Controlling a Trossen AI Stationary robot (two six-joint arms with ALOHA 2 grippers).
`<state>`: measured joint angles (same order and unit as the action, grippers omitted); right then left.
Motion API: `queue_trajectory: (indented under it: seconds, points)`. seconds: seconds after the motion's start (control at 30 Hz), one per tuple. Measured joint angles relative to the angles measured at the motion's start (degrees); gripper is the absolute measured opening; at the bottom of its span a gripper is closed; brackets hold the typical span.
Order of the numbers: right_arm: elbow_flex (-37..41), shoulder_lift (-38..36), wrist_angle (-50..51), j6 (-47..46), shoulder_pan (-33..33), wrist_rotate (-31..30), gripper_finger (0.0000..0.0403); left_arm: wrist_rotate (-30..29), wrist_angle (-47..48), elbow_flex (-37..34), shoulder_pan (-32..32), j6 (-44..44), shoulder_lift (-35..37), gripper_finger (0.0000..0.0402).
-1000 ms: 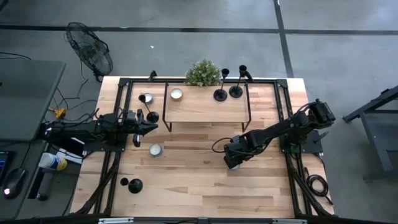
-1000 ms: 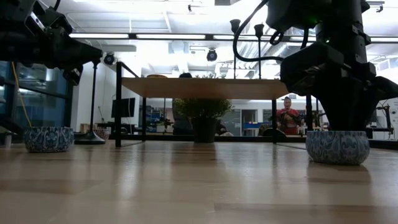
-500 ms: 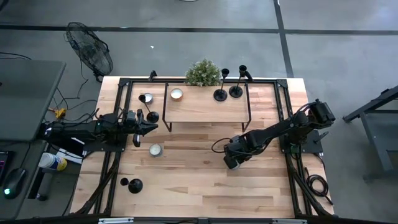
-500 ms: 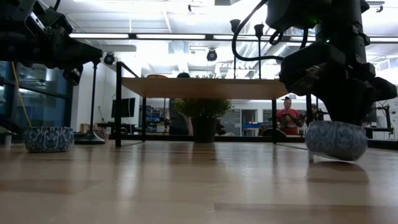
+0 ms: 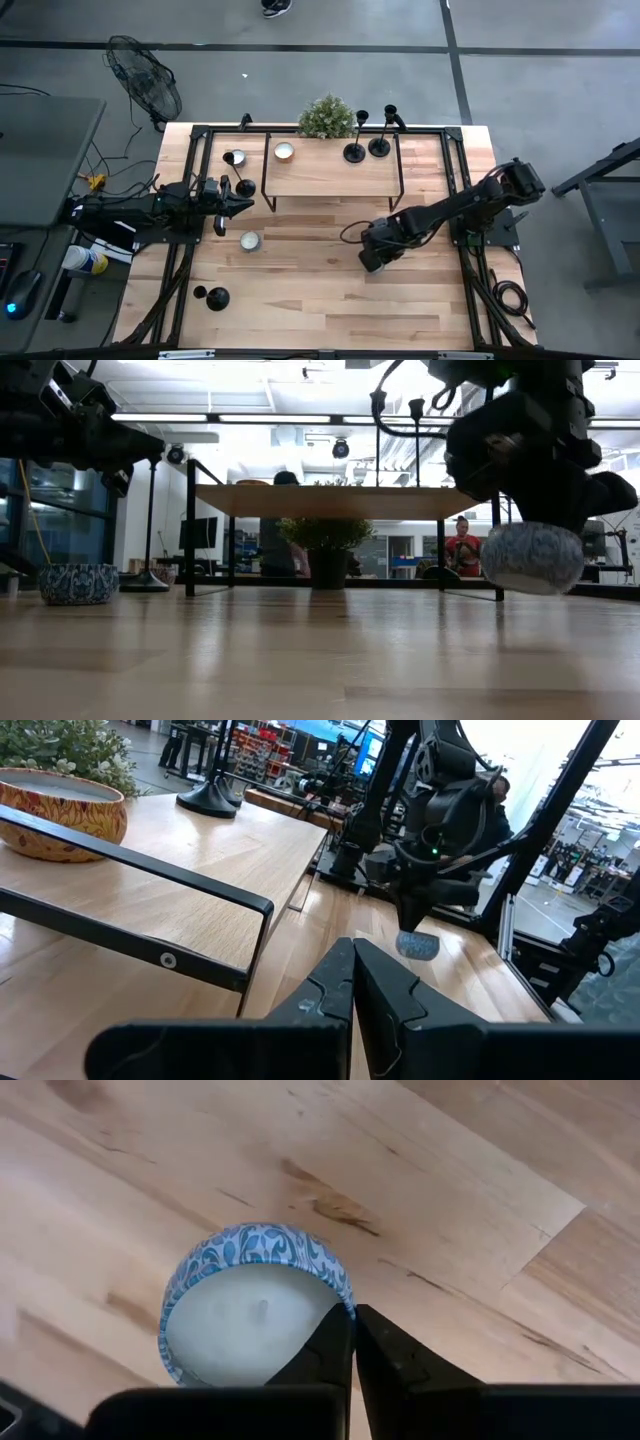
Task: Pick & Place candle stick holders
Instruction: Put the blue scented candle on the shelf
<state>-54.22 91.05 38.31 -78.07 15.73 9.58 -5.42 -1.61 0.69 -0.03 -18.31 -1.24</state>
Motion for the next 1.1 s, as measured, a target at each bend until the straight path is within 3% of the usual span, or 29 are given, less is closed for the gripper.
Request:
queue_trajectory:
  seconds: [0.23,0.43,0.73,1.1]
  points:
    - [-0.4,-3.3,0.0,-1.5,0.0,0.3,0.0001,0.0,0.0,0.0,0.0,0.0,0.0,0.0001]
    - [-7.4,-3.4,4.7,1.0,0.0,-1.7,0.0,0.0,0.0,0.0,0.0,0.0,0.0,0.0001]
    - [-24.6,-0.9,18.8,6.9,-2.2,-7.3,0.0,0.0,0.0,0.0,0.0,0.0,0.0,0.0001]
    - [-47.5,10.9,26.6,15.9,-8.7,-13.6,0.0,0.0,0.0,0.0,0.0,0.0,0.0,0.0001]
